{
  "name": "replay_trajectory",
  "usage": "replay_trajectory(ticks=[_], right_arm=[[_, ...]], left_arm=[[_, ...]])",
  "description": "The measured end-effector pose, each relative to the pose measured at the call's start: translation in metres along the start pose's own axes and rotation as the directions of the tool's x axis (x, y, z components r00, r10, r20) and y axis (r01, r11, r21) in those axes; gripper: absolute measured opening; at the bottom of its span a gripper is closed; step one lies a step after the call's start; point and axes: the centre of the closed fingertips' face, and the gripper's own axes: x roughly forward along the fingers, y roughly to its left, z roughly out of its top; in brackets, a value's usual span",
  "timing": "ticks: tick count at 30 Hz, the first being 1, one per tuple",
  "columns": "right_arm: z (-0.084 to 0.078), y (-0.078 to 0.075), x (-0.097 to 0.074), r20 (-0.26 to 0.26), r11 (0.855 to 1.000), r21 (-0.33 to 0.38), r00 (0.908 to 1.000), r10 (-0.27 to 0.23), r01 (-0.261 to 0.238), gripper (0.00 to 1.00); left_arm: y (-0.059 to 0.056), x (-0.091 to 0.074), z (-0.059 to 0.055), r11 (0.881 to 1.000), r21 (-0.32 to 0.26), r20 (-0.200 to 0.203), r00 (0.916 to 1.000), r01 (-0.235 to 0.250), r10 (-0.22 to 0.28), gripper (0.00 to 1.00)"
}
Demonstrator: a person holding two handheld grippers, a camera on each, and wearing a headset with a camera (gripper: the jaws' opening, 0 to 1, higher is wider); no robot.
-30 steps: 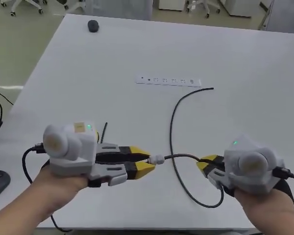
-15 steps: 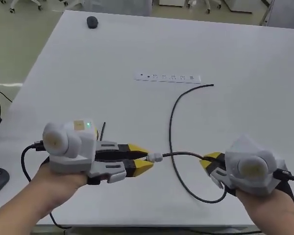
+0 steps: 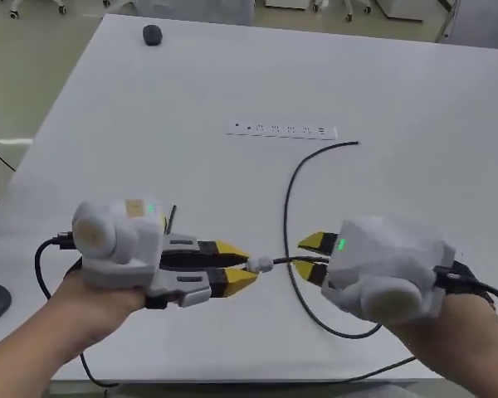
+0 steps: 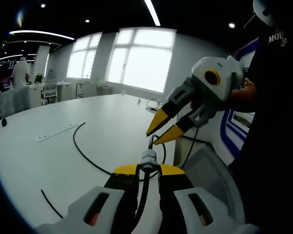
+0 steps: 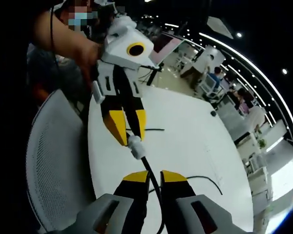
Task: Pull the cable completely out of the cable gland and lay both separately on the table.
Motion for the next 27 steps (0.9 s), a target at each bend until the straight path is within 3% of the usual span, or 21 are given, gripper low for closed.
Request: replay_trajectory(ticks=[6, 8, 17, 23, 27], right_arm=[[0.002, 0.009, 0.008, -0.018, 0.998, -0.049, 0.9993, 0.032, -0.033, 0.04], [0.002, 0.007, 0.008, -0.02, 0.999, -0.049, 0.9996, 0.021, -0.022, 0.01], [-0.005, 0.009, 0.009, -0.006, 0.997, 0.074, 0.9997, 0.021, -0.021, 0.0], [-0.005, 0.008, 0.007, 0.033, 0.991, 0.132, 0.9994, 0.011, -0.015, 0.0], [-0.003, 0.007, 0.004, 0.07, 0.996, 0.083, 0.9974, 0.018, -0.023, 0.0]], left_arm=[[0.001, 0.0, 0.001, 1.0, 0.02, -0.003, 0.9998, 0.019, -0.019, 0.15], [0.0, 0.001, 0.0, 0.999, 0.026, -0.009, 0.9997, 0.022, -0.021, 0.15], [0.002, -0.001, 0.008, 1.0, 0.006, 0.02, 0.9996, 0.022, -0.022, 0.14], [0.002, 0.003, 0.006, 1.0, -0.002, 0.013, 0.9996, 0.025, -0.025, 0.14], [0.002, 0.003, 0.01, 1.0, 0.008, 0.022, 0.9994, 0.028, -0.028, 0.14]])
